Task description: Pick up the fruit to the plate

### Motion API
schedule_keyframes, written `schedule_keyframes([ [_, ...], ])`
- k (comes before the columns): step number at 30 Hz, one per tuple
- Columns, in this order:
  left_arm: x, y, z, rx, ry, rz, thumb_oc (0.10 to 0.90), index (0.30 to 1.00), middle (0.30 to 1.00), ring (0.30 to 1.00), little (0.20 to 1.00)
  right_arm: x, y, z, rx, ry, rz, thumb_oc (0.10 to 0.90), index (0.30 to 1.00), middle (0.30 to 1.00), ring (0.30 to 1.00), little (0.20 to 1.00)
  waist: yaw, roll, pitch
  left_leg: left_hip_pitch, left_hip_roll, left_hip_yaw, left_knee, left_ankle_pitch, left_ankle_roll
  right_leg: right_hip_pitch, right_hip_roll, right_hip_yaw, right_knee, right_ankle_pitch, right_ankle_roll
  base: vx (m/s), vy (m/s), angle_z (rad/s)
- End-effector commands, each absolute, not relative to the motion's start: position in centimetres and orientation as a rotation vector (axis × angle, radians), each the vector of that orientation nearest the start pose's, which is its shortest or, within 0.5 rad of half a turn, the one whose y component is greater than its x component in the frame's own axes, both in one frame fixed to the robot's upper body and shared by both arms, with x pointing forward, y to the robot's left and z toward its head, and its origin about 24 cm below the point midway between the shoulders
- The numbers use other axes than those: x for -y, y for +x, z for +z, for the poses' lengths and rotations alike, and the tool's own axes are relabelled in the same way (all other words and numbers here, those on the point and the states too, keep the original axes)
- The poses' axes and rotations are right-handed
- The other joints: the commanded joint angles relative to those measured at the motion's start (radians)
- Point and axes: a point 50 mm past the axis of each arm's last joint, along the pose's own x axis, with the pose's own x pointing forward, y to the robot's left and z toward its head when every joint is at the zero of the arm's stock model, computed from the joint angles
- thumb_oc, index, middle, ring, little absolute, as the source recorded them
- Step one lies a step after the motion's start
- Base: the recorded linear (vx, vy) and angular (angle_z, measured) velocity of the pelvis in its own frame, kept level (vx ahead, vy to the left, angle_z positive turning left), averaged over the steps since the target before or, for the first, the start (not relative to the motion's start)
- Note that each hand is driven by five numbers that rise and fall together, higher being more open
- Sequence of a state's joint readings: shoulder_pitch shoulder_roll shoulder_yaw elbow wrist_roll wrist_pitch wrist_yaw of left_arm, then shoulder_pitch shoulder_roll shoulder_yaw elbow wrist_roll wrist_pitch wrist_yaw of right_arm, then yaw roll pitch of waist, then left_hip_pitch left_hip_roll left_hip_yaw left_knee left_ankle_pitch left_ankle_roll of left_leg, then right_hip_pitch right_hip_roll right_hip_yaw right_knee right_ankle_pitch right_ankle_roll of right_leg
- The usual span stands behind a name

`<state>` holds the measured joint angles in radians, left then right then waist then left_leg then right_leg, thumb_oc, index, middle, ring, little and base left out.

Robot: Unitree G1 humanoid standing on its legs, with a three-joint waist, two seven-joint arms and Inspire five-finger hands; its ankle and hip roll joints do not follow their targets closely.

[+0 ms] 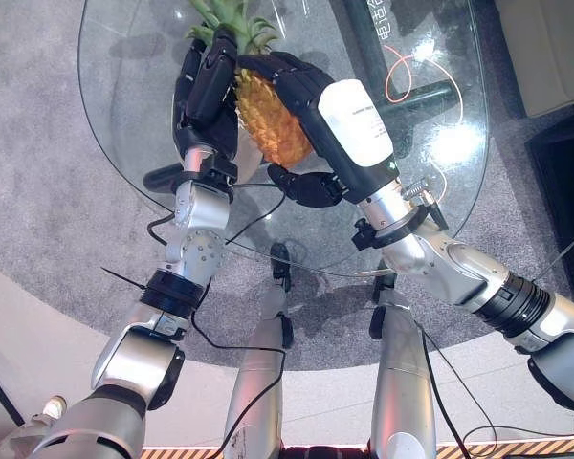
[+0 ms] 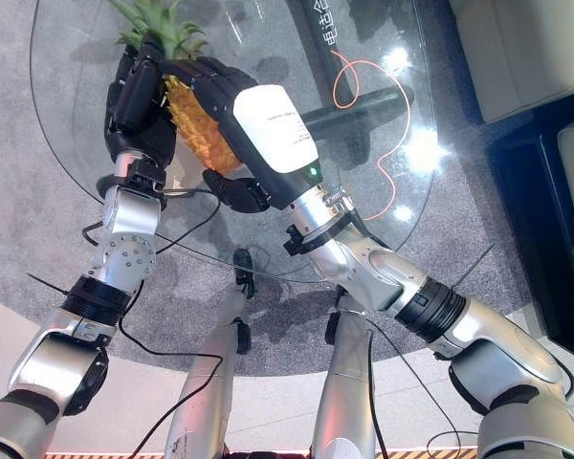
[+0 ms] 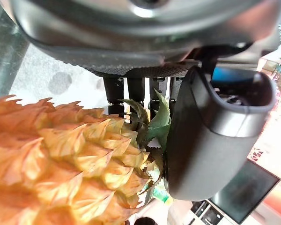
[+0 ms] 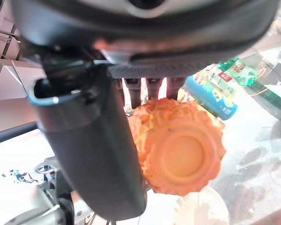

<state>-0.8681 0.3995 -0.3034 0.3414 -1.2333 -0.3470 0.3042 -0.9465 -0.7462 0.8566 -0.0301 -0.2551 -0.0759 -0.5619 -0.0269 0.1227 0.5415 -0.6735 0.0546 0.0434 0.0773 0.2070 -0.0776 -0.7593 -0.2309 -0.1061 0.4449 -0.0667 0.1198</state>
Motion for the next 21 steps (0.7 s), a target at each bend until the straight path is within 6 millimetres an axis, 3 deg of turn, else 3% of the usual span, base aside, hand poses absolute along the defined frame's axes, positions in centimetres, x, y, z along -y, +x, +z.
schedule_keyframes([
  [1, -13.9, 35.8, 30.4, 0.730, -0.799, -0.137, 0.100, 0.300, 0.300, 0.300, 0.200, 3.6, 25.7, 31.1, 1.543, -0.774, 0.225, 0.800, 0.900, 0.900, 0.900, 0.900, 0.021, -0.035, -0.021, 0.033, -0.064, 0.051, 0.062, -0.112, 0.006, 0.113, 0.028, -0.072, -0.257, 0.122, 0.008, 0.00, 0.000, 0.00],
  [21, -18.1, 35.3, 30.7, 0.852, -0.866, 0.215, 0.100, 0.300, 0.300, 0.300, 0.200, 4.0, 26.2, 31.3, 1.540, -0.776, 0.185, 0.800, 0.900, 0.900, 0.900, 0.900, 0.024, -0.039, -0.021, 0.030, -0.060, 0.051, 0.062, -0.110, 0.001, 0.110, 0.030, -0.073, -0.254, 0.115, 0.003, 0.00, 0.000, 0.00],
])
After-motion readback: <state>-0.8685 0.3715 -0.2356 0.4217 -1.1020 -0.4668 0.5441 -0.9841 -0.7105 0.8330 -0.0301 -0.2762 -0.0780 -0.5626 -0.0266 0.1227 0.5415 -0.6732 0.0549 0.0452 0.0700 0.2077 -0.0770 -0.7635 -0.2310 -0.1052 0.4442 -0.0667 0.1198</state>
